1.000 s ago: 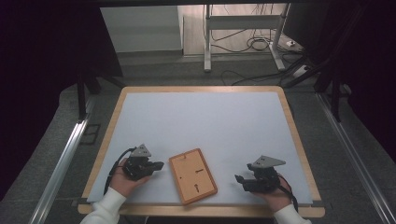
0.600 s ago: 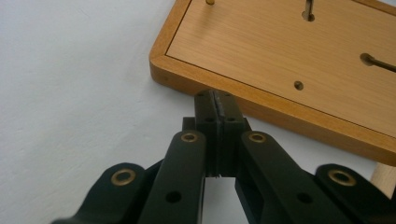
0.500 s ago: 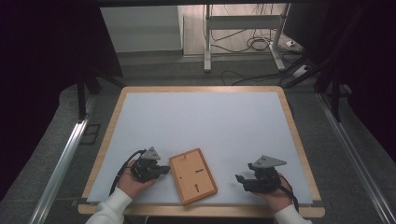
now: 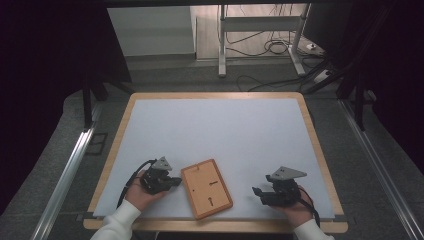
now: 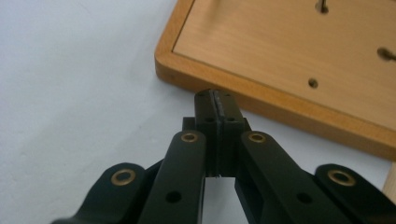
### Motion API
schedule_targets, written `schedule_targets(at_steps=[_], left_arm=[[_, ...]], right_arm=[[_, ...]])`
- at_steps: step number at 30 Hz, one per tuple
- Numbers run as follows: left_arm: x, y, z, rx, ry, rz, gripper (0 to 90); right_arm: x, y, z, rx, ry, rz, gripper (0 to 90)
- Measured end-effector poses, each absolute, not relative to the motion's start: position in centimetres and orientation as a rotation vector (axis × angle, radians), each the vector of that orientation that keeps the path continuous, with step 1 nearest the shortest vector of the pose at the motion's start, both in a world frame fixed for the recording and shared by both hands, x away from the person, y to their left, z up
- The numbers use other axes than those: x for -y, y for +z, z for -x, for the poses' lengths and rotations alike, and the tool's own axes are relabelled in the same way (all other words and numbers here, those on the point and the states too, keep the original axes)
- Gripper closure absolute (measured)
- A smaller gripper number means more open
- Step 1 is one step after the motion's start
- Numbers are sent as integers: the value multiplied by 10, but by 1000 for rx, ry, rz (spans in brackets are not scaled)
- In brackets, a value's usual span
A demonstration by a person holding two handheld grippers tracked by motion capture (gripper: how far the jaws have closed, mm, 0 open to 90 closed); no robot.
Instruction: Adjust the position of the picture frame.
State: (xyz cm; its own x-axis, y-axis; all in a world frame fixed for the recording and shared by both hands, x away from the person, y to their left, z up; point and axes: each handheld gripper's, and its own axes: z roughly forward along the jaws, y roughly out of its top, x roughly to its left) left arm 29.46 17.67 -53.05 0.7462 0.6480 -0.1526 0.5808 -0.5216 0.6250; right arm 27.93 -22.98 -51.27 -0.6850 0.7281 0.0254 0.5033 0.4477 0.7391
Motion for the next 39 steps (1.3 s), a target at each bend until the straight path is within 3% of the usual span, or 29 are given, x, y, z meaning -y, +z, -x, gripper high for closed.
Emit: schedule_targets(at_steps=[39], left_arm=[[-148, -533, -344, -933, 136, -2246, 900]], right_arm=[[229, -515, -281, -2409, 1059, -1060, 321]])
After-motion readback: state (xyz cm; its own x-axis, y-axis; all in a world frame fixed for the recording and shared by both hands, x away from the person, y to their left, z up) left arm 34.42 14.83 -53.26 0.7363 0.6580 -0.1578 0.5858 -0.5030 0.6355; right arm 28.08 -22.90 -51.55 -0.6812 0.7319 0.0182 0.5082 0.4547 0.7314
